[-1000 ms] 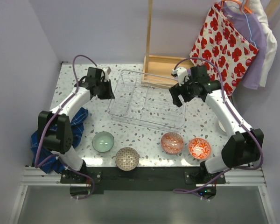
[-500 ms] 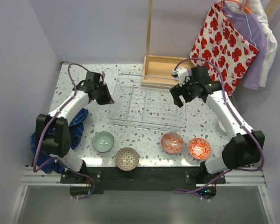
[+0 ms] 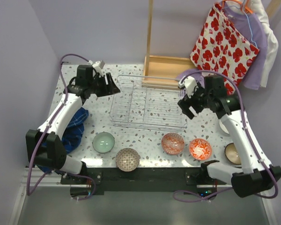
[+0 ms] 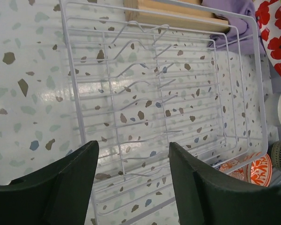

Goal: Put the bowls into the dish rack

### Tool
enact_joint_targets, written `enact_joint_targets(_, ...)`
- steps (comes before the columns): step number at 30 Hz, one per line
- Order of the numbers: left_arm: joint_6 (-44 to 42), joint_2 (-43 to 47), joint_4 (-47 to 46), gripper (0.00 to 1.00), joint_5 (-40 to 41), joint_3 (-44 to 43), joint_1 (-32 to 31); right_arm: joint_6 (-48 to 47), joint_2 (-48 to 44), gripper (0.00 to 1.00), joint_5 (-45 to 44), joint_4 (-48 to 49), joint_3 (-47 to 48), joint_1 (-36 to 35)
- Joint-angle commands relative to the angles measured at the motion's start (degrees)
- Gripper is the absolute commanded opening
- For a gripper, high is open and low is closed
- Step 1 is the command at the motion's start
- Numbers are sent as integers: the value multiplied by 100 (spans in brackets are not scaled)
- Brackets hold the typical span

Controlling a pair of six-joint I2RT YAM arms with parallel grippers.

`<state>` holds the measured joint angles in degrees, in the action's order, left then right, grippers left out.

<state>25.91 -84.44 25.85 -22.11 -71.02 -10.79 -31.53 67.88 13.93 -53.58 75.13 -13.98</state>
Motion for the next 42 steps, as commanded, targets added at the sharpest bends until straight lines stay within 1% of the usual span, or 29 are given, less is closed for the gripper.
enact_joint_targets(1, -648, 288, -527, 67, 311, -140, 296, -1292, -274, 87, 654, -1268, -279, -192)
enact_joint_targets(2, -701, 288, -598, 67, 391, -114, 375, -1434, -336, 87, 698, -1469, -350, -280)
enact_joint_targets(4, -728, 236, -765, 67, 453, -140, 665, -1671, -512, 87, 708, -1558, -587, -649)
enact_joint_targets(7, -728, 148, -774, 68, 453, -271, 955, -1707, -583, 87, 637, -1576, -763, -1071)
enact_joint_targets(10, -877, 183, -809, 68, 558, -333, 1026, -1603, -609, 86, 567, -1559, -956, -1484)
enact_joint_targets(17, -1044, 402, -836, 68, 602, -96, 1052, -1391, -688, 85, 294, -988, -1729, -2301)
enact_joint_targets(25, -1158, 684, -792, 68, 620, 115, 1079, -1356, -521, 85, 224, -408, -2388, -2583)
enact_joint_targets(26, -1159, 727, -783, 68, 629, 133, 1235, -1365, -504, 85, 215, -373, -2441, -2610)
enact_joint_targets(31, -1202, 833, -756, 68, 638, 220, 1298, -1409, -433, 83, 171, -83, -2775, -2794)
enact_joint_targets(42, -1141, 1097, -783, 68, 559, 502, 1632, -1356, -152, 80, -128, 480, -3180, -3348)
